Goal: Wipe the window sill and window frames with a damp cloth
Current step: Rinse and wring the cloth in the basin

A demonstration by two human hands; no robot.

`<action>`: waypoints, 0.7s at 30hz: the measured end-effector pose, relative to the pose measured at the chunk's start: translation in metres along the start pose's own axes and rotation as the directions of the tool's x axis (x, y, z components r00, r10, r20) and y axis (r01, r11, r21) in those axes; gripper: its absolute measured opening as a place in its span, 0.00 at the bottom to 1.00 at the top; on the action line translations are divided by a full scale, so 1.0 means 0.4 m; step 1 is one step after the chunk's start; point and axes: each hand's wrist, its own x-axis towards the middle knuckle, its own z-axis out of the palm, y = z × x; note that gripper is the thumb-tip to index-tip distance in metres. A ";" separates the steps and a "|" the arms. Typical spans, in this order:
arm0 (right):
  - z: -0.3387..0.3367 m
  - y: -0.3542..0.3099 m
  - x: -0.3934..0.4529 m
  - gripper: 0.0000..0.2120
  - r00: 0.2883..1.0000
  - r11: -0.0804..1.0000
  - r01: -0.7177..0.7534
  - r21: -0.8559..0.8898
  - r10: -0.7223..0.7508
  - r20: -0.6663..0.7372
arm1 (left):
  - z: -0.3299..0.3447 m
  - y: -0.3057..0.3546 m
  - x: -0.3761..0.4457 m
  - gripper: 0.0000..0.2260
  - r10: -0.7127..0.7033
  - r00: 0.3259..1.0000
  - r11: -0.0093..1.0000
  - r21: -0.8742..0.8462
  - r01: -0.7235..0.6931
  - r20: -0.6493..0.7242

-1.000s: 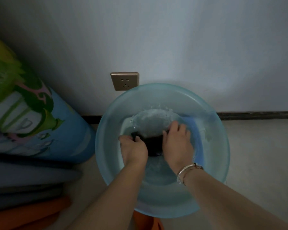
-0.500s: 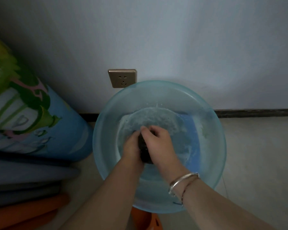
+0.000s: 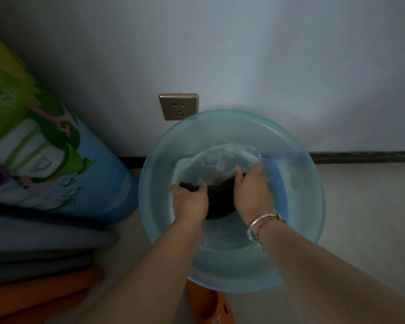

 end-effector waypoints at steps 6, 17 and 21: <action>-0.004 0.050 -0.022 0.20 0.929 0.861 0.369 -0.350 -0.338 0.149 | -0.003 -0.051 0.003 0.25 0.037 0.999 0.996 0.081 -0.038 0.018; -0.042 0.066 -0.010 0.13 0.984 0.987 0.101 -0.126 -0.118 -0.135 | -0.004 -0.048 -0.058 0.30 0.335 0.939 0.793 0.517 -0.323 0.072; -0.001 0.033 -0.008 0.17 0.986 0.999 -0.035 -0.011 0.037 0.165 | 0.016 -0.031 -0.038 0.18 0.047 0.993 0.997 0.049 -0.053 0.107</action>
